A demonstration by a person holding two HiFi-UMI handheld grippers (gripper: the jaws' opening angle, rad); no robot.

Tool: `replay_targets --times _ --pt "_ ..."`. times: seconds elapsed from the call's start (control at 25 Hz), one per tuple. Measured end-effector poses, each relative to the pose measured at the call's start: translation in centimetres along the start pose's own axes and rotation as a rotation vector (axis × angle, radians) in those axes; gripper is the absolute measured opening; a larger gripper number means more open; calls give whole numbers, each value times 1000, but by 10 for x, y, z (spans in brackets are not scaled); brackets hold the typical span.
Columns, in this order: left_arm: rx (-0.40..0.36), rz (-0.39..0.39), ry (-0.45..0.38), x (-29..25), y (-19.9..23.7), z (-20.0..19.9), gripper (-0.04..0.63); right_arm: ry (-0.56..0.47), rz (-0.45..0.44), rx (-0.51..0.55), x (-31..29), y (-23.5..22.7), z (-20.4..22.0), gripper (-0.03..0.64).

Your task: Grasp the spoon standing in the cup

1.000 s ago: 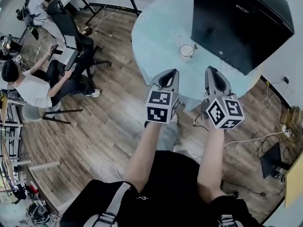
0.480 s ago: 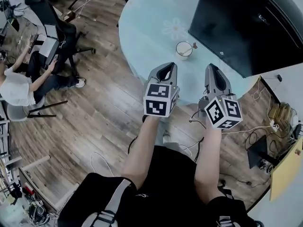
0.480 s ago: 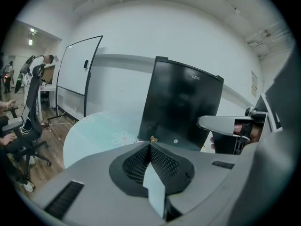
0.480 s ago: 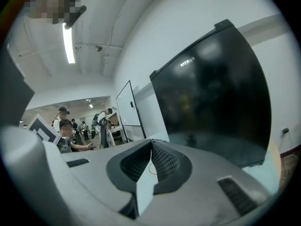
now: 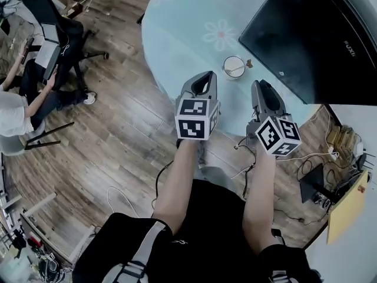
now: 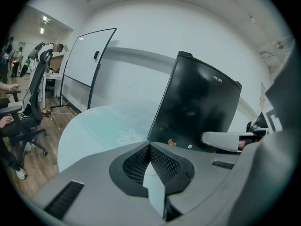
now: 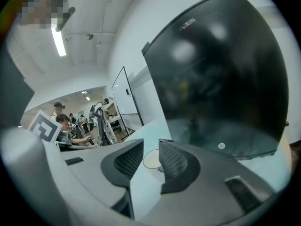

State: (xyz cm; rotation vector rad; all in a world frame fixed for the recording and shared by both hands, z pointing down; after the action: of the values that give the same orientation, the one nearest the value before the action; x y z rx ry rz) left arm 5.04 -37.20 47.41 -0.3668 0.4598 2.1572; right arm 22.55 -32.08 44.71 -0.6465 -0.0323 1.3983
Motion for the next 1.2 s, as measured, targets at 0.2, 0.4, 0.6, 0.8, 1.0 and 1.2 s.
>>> replay_targets --times 0.2,0.4,0.6,0.8,1.0,1.2 --pt "27 23 20 -20 0 7 14 51 21 -7 -25 -15 7 124" --pt "34 32 65 -32 0 25 14 68 23 -24 -43 -26 13 128" --pt "37 3 100 -44 3 34 14 93 14 -50 -62 -44 19 150" --pt "42 -52 79 -50 20 20 14 111 4 -93 -79 -54 26 150" --pt "59 -74 92 -55 19 22 14 133 -25 -105 -88 -55 27 147" --pt "67 -67 102 -66 11 22 14 149 -44 -104 -95 -54 26 87"
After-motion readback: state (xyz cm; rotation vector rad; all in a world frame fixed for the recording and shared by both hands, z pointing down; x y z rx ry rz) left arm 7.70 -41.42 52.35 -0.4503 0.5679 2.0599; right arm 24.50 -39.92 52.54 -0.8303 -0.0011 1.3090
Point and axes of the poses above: the fingertips, and each gripper's own axes: x backward along the fingers, y to its left, z out of its underside, the point moved 6 cm from there along x, backward along the fingers, and after that the axes turned 10 degrees about -x, right-handed, at the moved point
